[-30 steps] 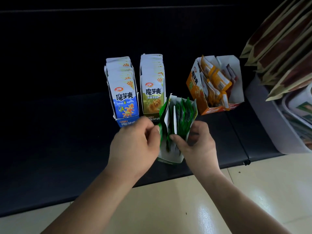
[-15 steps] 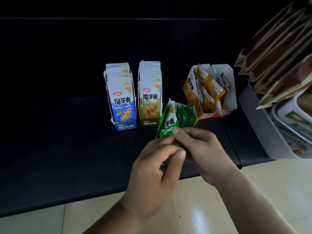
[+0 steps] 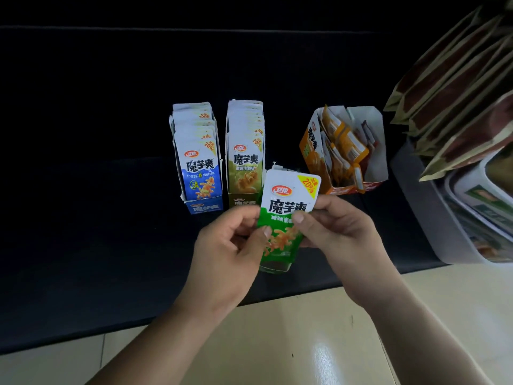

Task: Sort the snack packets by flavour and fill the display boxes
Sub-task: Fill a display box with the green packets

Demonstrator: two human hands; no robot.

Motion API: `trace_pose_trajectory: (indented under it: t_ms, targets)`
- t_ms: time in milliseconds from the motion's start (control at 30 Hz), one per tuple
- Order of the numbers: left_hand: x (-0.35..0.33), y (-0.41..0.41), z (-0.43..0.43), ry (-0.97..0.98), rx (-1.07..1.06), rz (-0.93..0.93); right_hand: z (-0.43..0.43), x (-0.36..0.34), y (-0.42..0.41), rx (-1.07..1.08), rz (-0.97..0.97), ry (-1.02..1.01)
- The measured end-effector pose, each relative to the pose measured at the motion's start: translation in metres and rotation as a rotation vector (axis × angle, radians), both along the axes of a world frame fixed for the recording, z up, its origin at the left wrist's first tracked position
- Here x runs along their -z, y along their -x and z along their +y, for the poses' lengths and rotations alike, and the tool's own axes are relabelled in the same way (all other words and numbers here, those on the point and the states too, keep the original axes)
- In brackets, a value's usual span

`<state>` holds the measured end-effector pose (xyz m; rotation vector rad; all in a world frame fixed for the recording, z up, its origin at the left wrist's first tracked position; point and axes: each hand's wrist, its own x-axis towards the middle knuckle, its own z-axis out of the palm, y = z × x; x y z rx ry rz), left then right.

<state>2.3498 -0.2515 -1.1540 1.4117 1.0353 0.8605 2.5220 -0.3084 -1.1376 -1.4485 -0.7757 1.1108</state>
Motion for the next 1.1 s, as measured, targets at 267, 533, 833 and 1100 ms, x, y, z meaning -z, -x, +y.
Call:
trace_pose_trajectory:
  t_ms: [267, 533, 833, 1100]
  targets:
    - [0.026, 0.005, 0.009, 0.046, -0.19, 0.07, -0.007, 0.022, 0.003, -0.032, -0.344, 0.107]
    - [0.032, 0.008, 0.007, 0.118, -0.127, 0.102, -0.014, 0.028, 0.007, -0.142, -0.466, 0.128]
    - [0.023, 0.011, 0.001, 0.128, -0.076, 0.035, -0.015, 0.024, 0.003, -0.324, -0.532, 0.075]
    - [0.015, 0.01, -0.009, 0.065, 0.052, 0.059, -0.011, 0.019, -0.004, 0.196, -0.342, 0.146]
